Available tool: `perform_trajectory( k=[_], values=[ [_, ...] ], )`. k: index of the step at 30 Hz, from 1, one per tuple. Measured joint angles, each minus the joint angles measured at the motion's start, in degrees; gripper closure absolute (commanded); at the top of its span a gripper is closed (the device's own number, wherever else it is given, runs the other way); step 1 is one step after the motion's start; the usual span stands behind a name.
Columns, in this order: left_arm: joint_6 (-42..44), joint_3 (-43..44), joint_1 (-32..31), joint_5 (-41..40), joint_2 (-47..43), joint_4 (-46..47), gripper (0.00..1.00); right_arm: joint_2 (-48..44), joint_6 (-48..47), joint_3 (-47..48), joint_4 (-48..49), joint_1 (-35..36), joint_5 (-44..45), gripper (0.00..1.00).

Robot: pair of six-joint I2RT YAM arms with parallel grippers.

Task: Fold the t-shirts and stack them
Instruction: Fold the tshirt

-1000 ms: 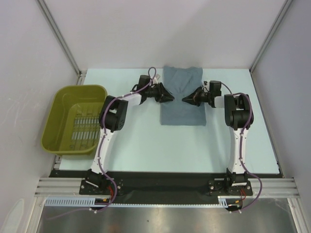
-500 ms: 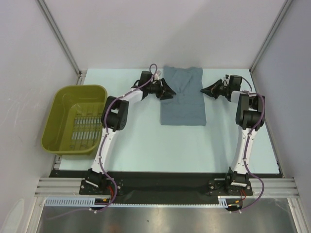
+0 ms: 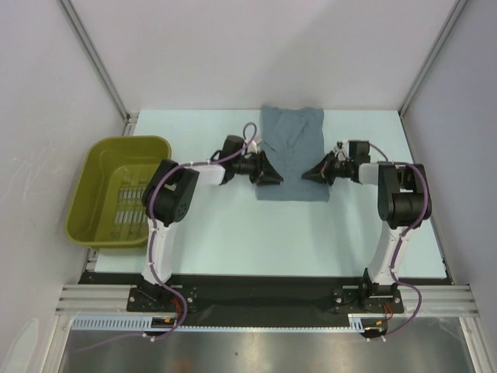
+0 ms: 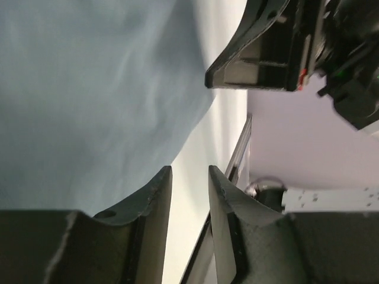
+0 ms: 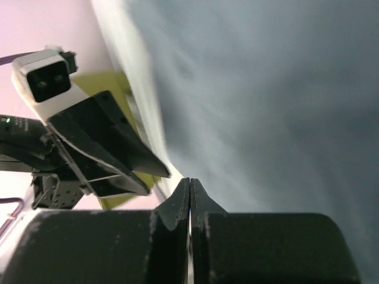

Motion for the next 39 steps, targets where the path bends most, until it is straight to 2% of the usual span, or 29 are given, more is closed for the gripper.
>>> perform_trajectory(
  k=[4, 9, 16, 18, 21, 26, 29, 33, 36, 38, 39],
  values=[
    [-0.6, -7.4, -1.9, 1.1, 2.0, 0.6, 0.67, 3.3, -0.6, -8.1, 1.4, -0.7, -2.8, 1.0],
    [2.3, -8.0, 0.2, 3.6, 3.3, -1.3, 0.7, 2.1, -3.5, -13.9, 4.8, -4.6, -5.0, 1.0],
    [11.5, -11.7, 0.4, 0.8, -3.4, -11.1, 0.66, -5.9, -10.3, -16.5, -6.6, -11.3, 0.3, 1.0],
    [13.6, -11.7, -0.3, -0.3, -5.6, -15.2, 0.64, -8.7, -12.4, -15.5, -10.4, -9.9, 2.3, 1.0],
    [14.6, -9.9, -1.9, -0.6, -8.0, -18.3, 0.63, -11.7, -13.0, -12.4, -12.8, -3.6, 4.0, 1.0],
    [10.6, -3.5, -3.3, 0.6, -7.1, -14.8, 0.62, -9.9, -9.6, -7.1, -8.9, 5.5, 3.1, 1.0],
    [7.7, 0.9, -2.8, 1.0, -2.4, -10.9, 0.64, -3.4, -8.0, -4.6, -6.1, 5.8, 2.3, 1.0],
    [8.5, 3.3, -1.3, -0.1, 3.9, -13.4, 0.65, 2.5, -6.8, -6.4, -6.0, 3.7, 1.5, 1.0],
    [10.9, 3.3, -0.5, 0.3, 5.4, -18.1, 0.65, -0.2, -7.3, -9.2, -6.8, 1.8, 1.4, 1.0],
    [14.2, 2.7, -0.4, -1.0, 3.6, -20.5, 0.64, -3.5, -9.6, -10.2, -10.8, 0.8, 3.3, 1.0],
    [15.8, 1.7, -0.4, -1.9, 2.4, -21.8, 0.59, -5.1, -10.7, -10.3, -13.1, 0.4, 4.5, 1.0]
  ],
)
